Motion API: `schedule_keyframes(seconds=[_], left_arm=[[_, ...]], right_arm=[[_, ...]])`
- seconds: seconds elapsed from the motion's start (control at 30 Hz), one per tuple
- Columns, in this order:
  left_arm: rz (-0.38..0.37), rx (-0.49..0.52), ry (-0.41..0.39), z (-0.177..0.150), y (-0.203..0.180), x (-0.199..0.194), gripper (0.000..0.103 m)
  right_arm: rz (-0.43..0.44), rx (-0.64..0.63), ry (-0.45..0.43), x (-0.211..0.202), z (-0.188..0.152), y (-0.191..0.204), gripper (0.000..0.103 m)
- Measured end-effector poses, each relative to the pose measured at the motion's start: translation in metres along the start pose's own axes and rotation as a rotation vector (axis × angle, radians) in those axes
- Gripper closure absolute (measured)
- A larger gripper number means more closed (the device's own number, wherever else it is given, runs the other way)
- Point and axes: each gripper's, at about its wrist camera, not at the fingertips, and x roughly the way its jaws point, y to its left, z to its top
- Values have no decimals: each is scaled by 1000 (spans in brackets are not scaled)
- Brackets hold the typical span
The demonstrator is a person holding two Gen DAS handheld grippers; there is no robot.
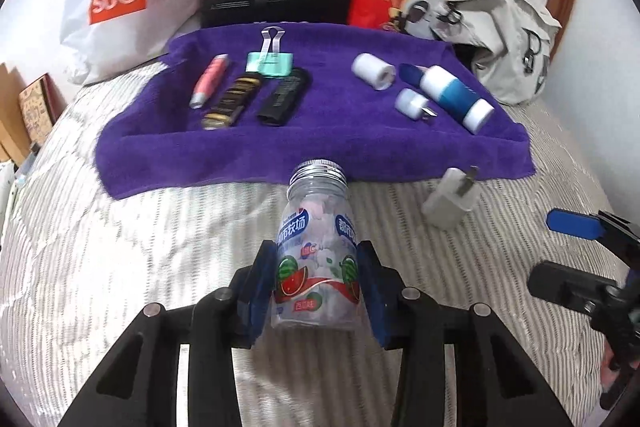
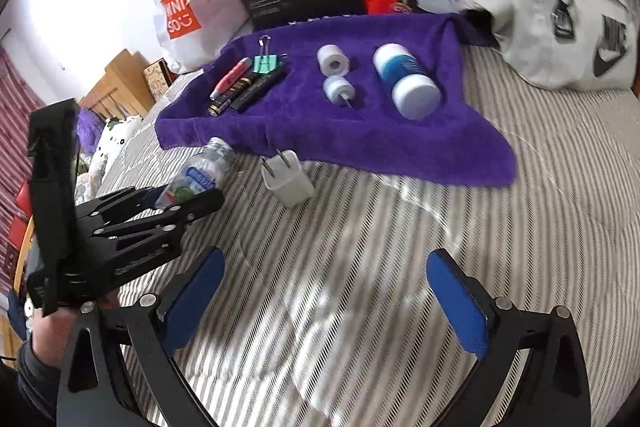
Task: Organize rigid objects
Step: 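Grasp the watermelon-label candy bottle with the left tool while the right tool grasps the white square charger, then carry the candy bottle and charger in both tools onto the towel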
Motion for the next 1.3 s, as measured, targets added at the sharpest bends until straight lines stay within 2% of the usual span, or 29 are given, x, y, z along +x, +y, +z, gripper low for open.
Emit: schedule_keyframes(seconds=[0.07, 0.13, 0.37, 0.5, 0.53, 0.57, 0.63, 0.7, 0.73, 0.77, 1.3], left_arm=[[9, -7, -3, 0, 10, -3, 64], [12, -18, -6, -1, 19, -6, 64], [-9, -42, -3, 0, 40, -9, 64], [-20, -59, 4, 0, 47, -6, 64], [-25, -60, 7, 0, 49, -5, 64], [-27, -61, 8, 0, 50, -5, 64], [-31, -64, 7, 0, 51, -4, 64], [-35, -61, 7, 1, 51, -3, 64], [-35, -59, 7, 1, 51, -2, 64], [-35, -59, 8, 1, 51, -2, 64], [-62, -49, -36, 20, 56, -18, 64]], right_arm=[[-9, -41, 11, 11, 4, 7, 7], [-18, -80, 20, 20, 5, 12, 16], [-65, -197, 30, 43, 12, 30, 29], [-111, -260, 20, 49, 17, 38, 46], [-115, -266, 20, 51, 19, 39, 48], [-114, -270, 20, 52, 21, 40, 50], [-112, -278, 18, 53, 24, 41, 61], [-113, -293, 20, 56, 27, 44, 65], [-109, -297, 20, 56, 28, 45, 72], [-106, -299, 21, 57, 29, 46, 74], [-7, -224, 22, 32, 30, 38, 74]])
